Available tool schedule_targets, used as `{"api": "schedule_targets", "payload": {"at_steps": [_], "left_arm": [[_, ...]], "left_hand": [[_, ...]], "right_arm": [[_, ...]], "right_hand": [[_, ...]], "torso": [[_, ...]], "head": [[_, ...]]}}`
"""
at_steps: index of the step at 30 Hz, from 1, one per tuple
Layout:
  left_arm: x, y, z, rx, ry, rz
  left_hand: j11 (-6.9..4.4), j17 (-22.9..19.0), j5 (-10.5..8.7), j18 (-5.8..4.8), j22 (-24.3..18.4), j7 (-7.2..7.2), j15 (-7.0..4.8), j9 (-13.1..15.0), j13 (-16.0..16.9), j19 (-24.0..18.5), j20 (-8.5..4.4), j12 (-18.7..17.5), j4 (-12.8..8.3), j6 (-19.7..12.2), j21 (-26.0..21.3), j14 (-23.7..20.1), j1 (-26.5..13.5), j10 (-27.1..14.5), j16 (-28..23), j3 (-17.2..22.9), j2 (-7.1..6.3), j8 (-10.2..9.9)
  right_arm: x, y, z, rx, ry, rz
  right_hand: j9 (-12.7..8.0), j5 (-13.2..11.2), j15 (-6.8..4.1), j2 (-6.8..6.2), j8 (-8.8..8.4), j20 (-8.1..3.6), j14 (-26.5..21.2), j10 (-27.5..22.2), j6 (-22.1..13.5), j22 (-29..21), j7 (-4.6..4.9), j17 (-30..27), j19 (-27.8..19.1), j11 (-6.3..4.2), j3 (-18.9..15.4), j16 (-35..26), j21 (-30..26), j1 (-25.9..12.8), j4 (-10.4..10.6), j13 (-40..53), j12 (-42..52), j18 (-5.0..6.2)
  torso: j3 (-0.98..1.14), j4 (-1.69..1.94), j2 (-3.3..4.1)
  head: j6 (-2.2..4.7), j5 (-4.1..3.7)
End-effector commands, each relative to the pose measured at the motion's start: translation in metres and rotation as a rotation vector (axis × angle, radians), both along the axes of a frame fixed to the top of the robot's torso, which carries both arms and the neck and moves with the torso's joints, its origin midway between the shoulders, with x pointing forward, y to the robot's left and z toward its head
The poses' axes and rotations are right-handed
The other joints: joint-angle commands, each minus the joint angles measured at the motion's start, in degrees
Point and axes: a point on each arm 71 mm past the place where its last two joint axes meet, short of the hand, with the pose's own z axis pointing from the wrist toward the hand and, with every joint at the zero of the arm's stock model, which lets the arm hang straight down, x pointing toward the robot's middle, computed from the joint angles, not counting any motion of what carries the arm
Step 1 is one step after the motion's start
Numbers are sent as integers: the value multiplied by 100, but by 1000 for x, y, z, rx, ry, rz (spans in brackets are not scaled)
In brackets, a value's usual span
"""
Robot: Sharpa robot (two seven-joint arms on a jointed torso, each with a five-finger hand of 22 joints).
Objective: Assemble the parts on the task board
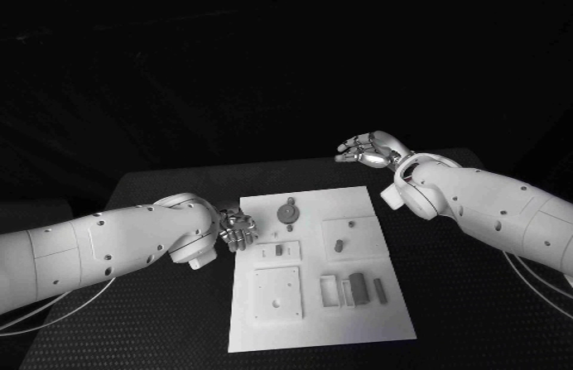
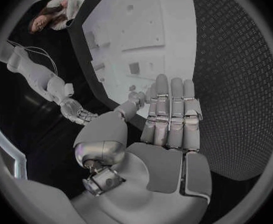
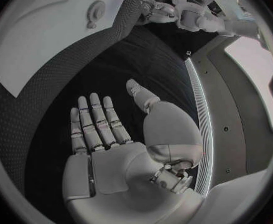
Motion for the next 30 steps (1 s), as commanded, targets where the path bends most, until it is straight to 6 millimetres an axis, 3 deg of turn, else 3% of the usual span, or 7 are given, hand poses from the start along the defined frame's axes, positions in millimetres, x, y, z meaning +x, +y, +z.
{"api": "schedule_targets", "payload": {"at_steps": [1, 30], "left_arm": [[-2, -5, -1, 12, -13, -1], [-15, -20, -17, 37, 47, -29]], "left_hand": [[-5, 12, 19, -26, 25, 10, -27, 1, 10, 35, -3, 31, -2, 38, 19, 15, -56, 34, 39, 34, 5, 19], [-12, 37, 19, -32, 179, 5, -36, 13, 57, 13, -18, 59, -36, 46, 51, -85, -150, 34, 239, 108, 42, 29]], "right_arm": [[-1, 1, 0, -2, -1, 16], [-1, 0, -1, -3, 1, 13]], "right_hand": [[-6, -30, 18, -42, 23, -23, -42, -9, -40, 7, 267, 9, -31, 6, -17, -40, -33, 26, -5, -10, -19, -82], [-14, -30, 18, -42, 28, -22, -42, -8, -40, 19, 267, 14, -30, 7, -21, -42, -38, 19, 2, -13, -18, -82]], "torso": [[3, -4, 5], [5, -8, 5]], "head": [[-14, 4], [-69, -14]]}}
